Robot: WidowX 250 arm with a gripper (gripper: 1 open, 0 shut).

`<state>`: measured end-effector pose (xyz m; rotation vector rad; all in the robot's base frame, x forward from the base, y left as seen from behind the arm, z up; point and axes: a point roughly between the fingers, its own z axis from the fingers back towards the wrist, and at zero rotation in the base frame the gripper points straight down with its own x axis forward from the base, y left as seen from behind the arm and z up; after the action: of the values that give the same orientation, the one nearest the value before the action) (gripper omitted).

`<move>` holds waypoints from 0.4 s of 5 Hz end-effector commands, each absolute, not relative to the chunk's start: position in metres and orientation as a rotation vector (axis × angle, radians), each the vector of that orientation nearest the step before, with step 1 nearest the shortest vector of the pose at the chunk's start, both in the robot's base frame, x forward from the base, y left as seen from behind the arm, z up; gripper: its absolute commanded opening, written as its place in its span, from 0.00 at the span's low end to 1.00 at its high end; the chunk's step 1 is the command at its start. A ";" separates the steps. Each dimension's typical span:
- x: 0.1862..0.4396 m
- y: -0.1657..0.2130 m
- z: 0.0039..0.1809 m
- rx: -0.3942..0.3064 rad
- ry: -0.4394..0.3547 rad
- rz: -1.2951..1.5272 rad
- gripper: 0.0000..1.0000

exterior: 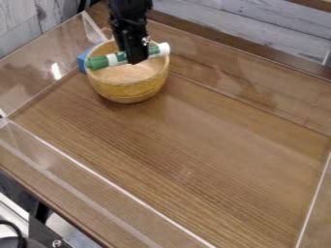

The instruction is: Put the green marker in the brown bowl

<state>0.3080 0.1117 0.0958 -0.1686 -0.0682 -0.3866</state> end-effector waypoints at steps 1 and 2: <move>0.318 0.122 0.115 -0.118 -0.130 -0.379 0.00; 0.319 0.124 0.115 -0.112 -0.134 -0.377 0.00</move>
<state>0.3124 0.1143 0.0951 -0.1587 -0.0758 -0.3842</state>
